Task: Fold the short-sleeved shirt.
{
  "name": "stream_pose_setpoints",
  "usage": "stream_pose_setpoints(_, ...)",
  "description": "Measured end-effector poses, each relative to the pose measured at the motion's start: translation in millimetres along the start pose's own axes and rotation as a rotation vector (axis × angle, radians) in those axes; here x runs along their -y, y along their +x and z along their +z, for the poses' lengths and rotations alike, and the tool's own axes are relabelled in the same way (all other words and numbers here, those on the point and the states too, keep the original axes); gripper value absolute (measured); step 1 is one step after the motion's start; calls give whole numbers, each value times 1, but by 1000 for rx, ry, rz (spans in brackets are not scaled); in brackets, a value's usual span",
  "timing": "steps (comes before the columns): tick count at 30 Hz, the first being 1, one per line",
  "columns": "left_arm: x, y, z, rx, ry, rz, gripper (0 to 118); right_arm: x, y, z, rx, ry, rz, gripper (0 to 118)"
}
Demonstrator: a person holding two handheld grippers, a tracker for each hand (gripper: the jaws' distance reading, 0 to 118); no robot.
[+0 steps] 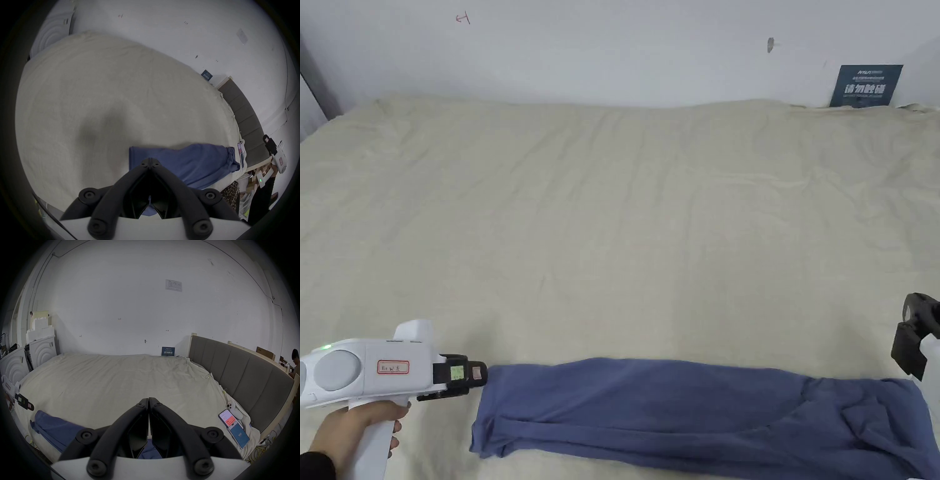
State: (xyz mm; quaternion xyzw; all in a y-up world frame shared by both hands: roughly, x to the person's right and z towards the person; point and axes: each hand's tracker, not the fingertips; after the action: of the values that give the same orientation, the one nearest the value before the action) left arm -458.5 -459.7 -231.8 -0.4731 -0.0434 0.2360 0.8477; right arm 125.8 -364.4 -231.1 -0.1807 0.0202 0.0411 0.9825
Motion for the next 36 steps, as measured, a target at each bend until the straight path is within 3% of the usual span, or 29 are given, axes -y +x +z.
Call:
stream_pose_setpoints(1, 1, -5, -4, 17, -25, 26, 8, 1, -1, -2, 0, -7, 2, 0)
stream_pose_setpoints(5, 5, -14, -16, 14, -53, 67, 80, 2, -6, -7, -2, -28, 11, 0)
stream_pose_setpoints(6, 6, -13, -19, 1, -56, 56, 84, 3, -7, -8, -1, -33, 13, 0)
stream_pose_setpoints(13, 10, -14, -34, 39, -88, 59, 83, 4, -9, -12, -1, -53, 24, 0)
stream_pose_setpoints(17, 11, -12, -47, 41, -103, 24, 75, 5, -9, -14, 2, -61, 27, 0)
stream_pose_setpoints(19, 9, -10, -49, 61, -101, 9, 66, 5, -8, -14, 1, -63, 28, 0)
stream_pose_setpoints(25, 9, 5, -68, 45, -135, -53, 18, 4, -4, -15, 7, -65, 24, 0)
stream_pose_setpoints(33, 5, 21, -54, -5, -141, -128, 10, 3, 4, -13, 10, -63, 18, 0)
stream_pose_setpoints(36, -4, 14, -36, -9, -117, -90, 9, 2, 7, -11, 10, -58, 10, 0)
